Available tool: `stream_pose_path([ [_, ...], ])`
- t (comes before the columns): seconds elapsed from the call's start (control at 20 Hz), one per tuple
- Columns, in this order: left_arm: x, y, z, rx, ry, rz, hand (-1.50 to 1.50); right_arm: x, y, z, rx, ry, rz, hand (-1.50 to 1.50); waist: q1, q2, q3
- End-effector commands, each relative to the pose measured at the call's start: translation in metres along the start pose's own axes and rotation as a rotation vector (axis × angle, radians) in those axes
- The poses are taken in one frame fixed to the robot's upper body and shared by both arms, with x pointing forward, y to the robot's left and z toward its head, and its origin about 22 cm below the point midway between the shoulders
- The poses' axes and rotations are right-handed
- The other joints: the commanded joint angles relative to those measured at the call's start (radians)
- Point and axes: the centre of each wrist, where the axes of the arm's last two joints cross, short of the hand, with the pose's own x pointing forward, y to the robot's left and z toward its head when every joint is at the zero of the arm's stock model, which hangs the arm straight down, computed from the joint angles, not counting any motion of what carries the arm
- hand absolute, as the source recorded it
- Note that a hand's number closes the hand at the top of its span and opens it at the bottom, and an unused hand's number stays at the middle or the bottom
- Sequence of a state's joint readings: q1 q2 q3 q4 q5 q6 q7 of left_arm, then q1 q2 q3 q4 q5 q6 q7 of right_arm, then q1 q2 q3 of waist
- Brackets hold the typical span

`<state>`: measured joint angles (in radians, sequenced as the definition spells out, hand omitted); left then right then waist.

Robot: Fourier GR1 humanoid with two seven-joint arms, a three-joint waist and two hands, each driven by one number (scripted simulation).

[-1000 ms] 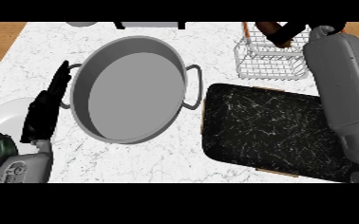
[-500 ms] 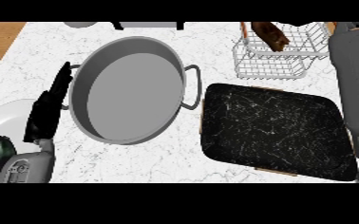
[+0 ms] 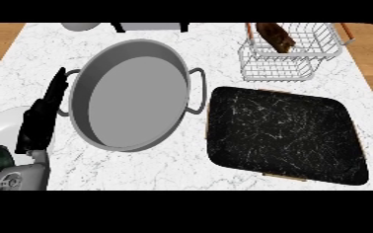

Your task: Pick the sweet potato from the tray and place it in the tiered basket

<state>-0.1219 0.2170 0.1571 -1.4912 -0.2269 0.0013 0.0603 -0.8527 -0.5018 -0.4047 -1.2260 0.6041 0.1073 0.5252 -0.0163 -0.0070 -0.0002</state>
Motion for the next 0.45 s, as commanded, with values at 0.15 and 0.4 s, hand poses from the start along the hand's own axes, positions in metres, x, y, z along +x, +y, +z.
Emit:
stream_pose_path([
  [0.15, -0.005, -0.004, -0.005, 0.024, 0.000, -0.019, 0.00, -0.065, -0.090, 0.026, 0.016, 0.022, -0.047, -1.50, -0.013, 0.001, 0.000],
  [0.4, -0.004, 0.002, -0.002, 0.010, -0.007, -0.010, 0.00, -0.124, -0.128, 0.051, 0.005, 0.005, -0.145, -1.50, -0.002, 0.003, 0.001],
])
